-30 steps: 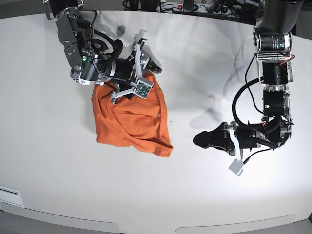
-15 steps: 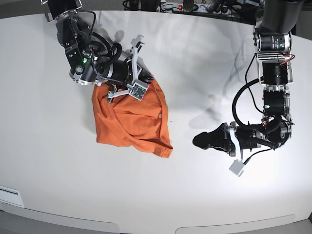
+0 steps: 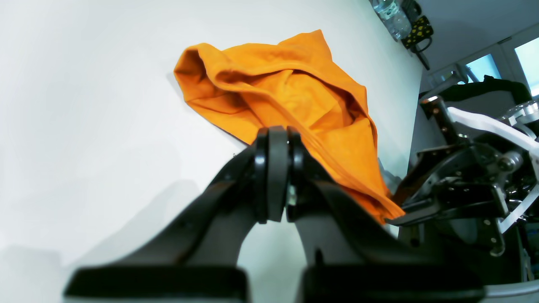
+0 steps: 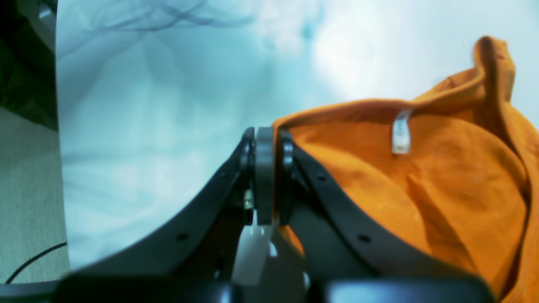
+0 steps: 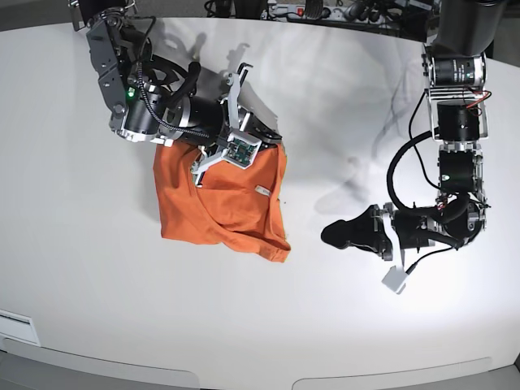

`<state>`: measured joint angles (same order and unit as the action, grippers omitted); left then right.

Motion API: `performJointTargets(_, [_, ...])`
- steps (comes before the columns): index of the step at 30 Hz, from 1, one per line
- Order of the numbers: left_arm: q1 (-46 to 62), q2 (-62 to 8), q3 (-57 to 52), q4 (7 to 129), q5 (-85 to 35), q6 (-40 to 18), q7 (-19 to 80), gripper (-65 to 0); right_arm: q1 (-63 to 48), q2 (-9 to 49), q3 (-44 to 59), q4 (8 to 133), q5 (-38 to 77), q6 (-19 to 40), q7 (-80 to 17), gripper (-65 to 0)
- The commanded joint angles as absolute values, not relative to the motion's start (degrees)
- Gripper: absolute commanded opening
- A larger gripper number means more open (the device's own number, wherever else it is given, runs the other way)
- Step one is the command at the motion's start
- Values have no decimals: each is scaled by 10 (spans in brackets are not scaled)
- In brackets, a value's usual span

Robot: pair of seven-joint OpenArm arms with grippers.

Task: Fold the T-shirt properly
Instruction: 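Regrip the bundle edge with the right gripper and lift it, then grasp opposite sides of the bundle with both grippers and square it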

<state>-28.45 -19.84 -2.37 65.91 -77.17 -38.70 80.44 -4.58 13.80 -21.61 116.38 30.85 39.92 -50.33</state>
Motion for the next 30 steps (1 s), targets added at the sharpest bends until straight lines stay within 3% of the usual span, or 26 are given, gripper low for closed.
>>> performJointTargets(1, [-303, -203, -27, 668, -787, -394, 800, -650, -34, 139, -215, 1176, 318, 400, -483, -650])
performJointTargets(12, [-303, -203, -27, 668, -788, -394, 800, -650, 43, 77, -218, 1143, 358, 400, -482, -650])
performJointTargets(21, [-303, -203, -27, 668, -787, -394, 800, -650, 105, 56, -303, 1048, 358, 400, -506, -646])
performJointTargets(25, [-303, -203, -27, 668, -787, -394, 800, -650, 113, 56, -323, 1049, 358, 400, -509, -291])
performJointTargets(26, [-303, -203, -27, 668, -787, -394, 800, -650, 120, 56, -323, 1053, 359, 400, -511, -250])
performJointTargets(30, [-303, -203, -27, 668, -788, -394, 800, -650, 154, 56, -305, 1107, 358, 400, -526, -247])
